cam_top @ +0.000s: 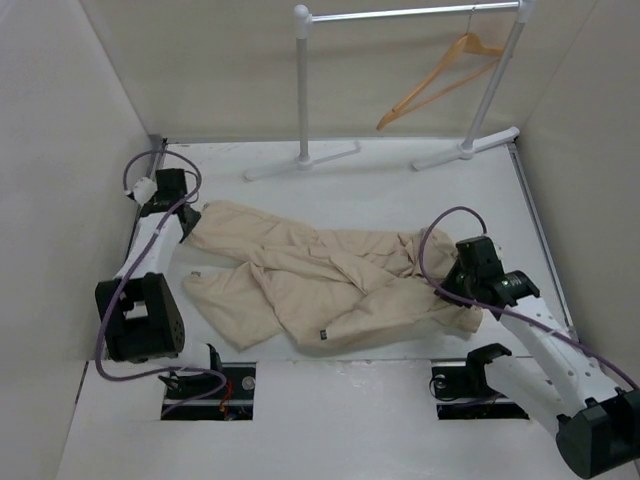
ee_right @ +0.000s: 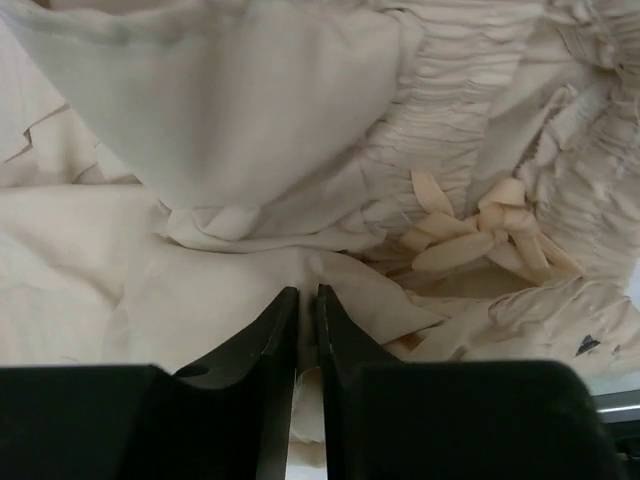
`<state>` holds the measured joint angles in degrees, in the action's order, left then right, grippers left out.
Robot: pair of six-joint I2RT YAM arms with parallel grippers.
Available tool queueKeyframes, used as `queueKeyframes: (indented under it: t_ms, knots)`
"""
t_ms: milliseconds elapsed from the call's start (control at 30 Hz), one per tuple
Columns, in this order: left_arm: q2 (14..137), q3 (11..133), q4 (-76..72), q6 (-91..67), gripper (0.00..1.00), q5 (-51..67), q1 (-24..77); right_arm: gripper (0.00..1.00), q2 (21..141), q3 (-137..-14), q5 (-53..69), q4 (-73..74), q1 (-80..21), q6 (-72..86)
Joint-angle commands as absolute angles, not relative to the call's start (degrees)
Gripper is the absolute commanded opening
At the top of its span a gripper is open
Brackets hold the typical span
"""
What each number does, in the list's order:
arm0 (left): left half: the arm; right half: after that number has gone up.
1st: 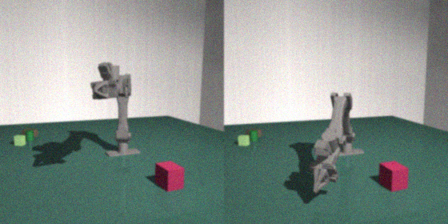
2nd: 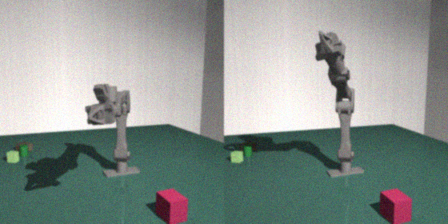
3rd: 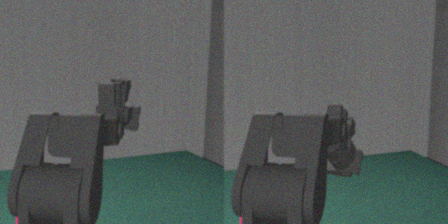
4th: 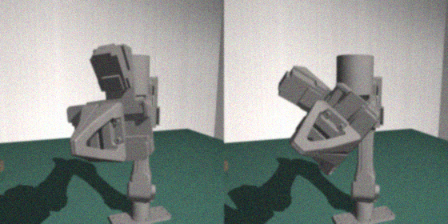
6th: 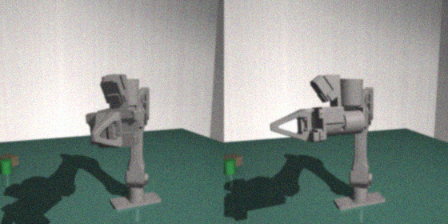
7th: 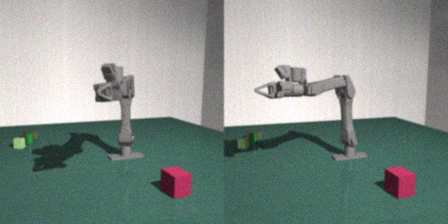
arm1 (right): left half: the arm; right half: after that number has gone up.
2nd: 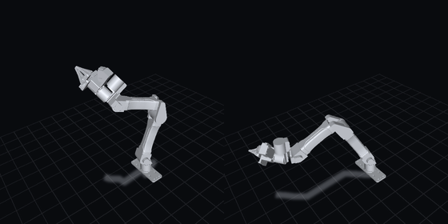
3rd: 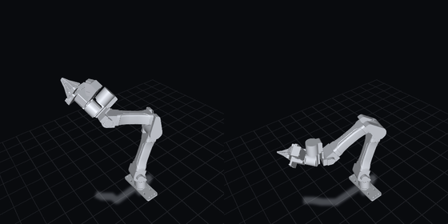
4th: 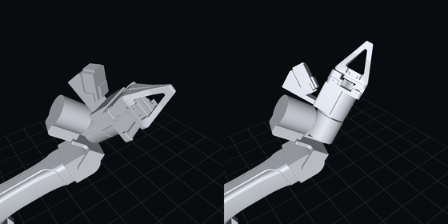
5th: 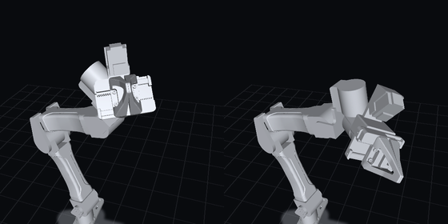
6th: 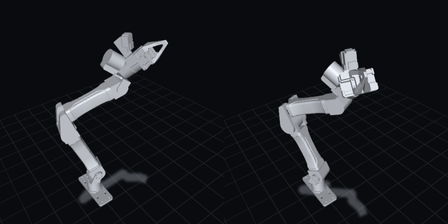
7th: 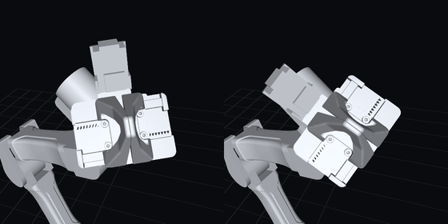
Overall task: Place the trousers on the hanger
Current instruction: Flatten out the trousers at the center of the board.
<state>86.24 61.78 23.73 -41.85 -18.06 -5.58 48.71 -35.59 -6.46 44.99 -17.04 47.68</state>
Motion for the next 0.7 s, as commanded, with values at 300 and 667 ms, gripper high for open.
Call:
queueKeyframes:
  t_ms: [300,667]
  knots:
    - [84.79,66.51,24.08,-40.7,0.64,-16.0,-4.27,0.68,56.15,-45.97,-15.2,34.38,-5.6,42.98]
    - [105.98,79.97,25.13,-35.86,0.63,-17.93,-1.1,0.73,65.57,-43.51,-17.93,27.69,0.65,44.65]
